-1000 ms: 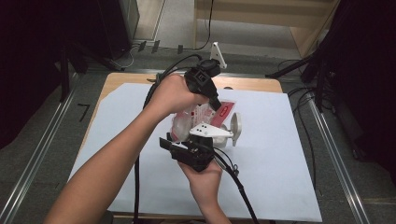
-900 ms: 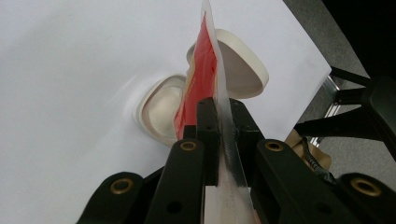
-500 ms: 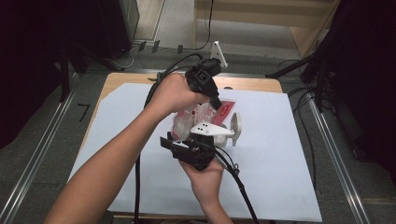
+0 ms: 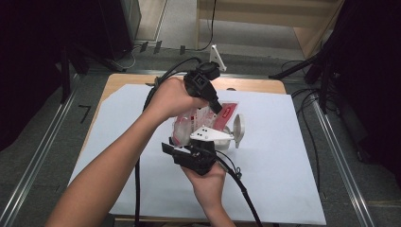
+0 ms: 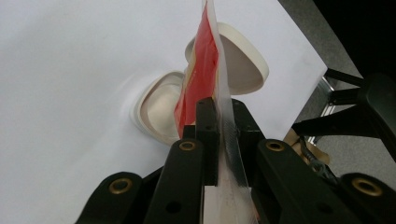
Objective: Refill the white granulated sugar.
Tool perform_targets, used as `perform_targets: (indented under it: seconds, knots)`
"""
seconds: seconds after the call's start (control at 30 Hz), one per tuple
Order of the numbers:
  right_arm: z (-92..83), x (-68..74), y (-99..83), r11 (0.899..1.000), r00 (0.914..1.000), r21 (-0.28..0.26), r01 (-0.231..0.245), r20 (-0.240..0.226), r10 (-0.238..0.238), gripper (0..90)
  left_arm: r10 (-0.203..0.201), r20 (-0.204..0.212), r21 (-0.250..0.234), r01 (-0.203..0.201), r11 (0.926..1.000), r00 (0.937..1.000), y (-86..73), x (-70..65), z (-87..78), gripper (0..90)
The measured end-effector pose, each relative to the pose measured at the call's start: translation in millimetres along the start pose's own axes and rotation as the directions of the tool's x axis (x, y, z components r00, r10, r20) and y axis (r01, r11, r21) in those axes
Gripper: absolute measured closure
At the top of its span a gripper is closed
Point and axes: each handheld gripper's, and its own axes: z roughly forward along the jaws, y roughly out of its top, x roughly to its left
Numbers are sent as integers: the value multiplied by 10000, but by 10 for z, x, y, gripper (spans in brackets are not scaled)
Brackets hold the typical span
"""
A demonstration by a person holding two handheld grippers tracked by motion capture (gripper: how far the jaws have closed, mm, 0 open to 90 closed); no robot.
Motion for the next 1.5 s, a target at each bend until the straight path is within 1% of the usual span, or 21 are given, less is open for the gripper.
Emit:
perform_targets:
  seconds: [0.1, 0.13, 0.17, 0.2, 0.27, 0.33, 0.57, 0.73, 0.83, 0.97, 1.03, 1.07, 1.1, 1.13, 1.17, 1.2, 1.27, 1.3, 1.37, 1.4, 1.5]
  knots:
    - [20, -11, -53, 9999, 10000, 125, 17, 24, -18, 642, 46, 50, -189, -45, 9998, 10000, -64, 17, 0, 850]
    - [27, -19, -70, 9998, 10000, 162, 62, 35, -63, 642, 54, 97, -147, -53, 9999, 9999, -80, 23, -5, 851]
    - [33, -22, -85, 9998, 10000, 211, 17, 26, -18, 642, 51, 83, -251, -49, 9997, 10000, -99, 28, 0, 852]
    - [40, -29, -97, 9996, 10000, 270, 53, 32, -54, 641, 93, 86, -194, -91, 9998, 9999, -112, 33, -8, 854]
    - [53, -35, -119, 9993, 9999, 341, 119, 55, -121, 641, 103, 81, -267, -101, 9996, 9999, -143, 41, -7, 861]
    - [64, -35, -132, 9992, 9999, 372, 145, 63, -147, 641, 71, 108, -338, -67, 9994, 9999, -171, 47, -16, 866]
    - [81, -32, -169, 9983, 9997, 533, 241, 17, -242, 636, 177, 218, -528, -165, 9985, 9996, -264, 76, -38, 871]
    - [103, -18, -198, 9971, 9995, 692, 322, 28, -324, 632, 146, 292, -667, -126, 9977, 9995, -333, 115, -61, 873]
    - [120, -10, -207, 9962, 9989, 736, 464, 43, -468, 621, 297, 317, -741, -273, 9969, 9991, -371, 117, -69, 873]
    - [140, -11, -224, 9946, 9983, 868, 564, 110, -576, 621, 366, 283, -838, -341, 9959, 9989, -414, 120, -76, 872]
    - [150, -16, -230, 9938, 9981, 938, 600, 63, -608, 620, 354, 261, -898, -329, 9954, 9990, -439, 121, -80, 872]
    - [157, -18, -235, 9933, 9980, 978, 618, 80, -629, 614, 439, 208, -903, -419, 9950, 9988, -457, 125, -84, 871]
    - [167, -21, -242, 9928, 9980, 1027, 619, 44, -627, 607, 441, 227, -848, -421, 9955, 9988, -477, 127, -92, 871]
    - [177, -26, -249, 9919, 9979, 1098, 633, 52, -643, 606, 510, 206, -953, -488, 9942, 9985, -500, 135, -90, 871]
    - [187, -25, -259, 9913, 9978, 1150, 635, 90, -649, 605, 442, 224, -1029, -417, 9938, 9988, -525, 132, -91, 871]
    - [196, -26, -266, 9903, 9976, 1216, 667, 106, -685, 605, 559, 214, -1037, -534, 9932, 9982, -549, 145, -100, 870]
    - [218, -19, -278, 9893, 9971, 1270, 722, 137, -745, 606, 514, 258, -1235, -478, 9912, 9983, -605, 148, -109, 870]
    - [230, -14, -284, 9884, 9966, 1294, 790, 139, -815, 606, 596, 268, -1288, -557, 9901, 9979, -631, 159, -117, 870]
    - [249, 2, -294, 9863, 9955, 1373, 912, 134, -939, 607, 494, 357, -1440, -438, 9886, 9981, -680, 170, -127, 870]
    - [258, 7, -300, 9857, 9947, 1369, 988, 148, -1017, 607, 514, 374, -1489, -453, 9878, 9980, -705, 180, -133, 870]
    - [282, 16, -319, 9837, 9942, 1465, 1041, 102, -1067, 605, 429, 500, -1699, -339, 9849, 9978, -776, 215, -140, 871]
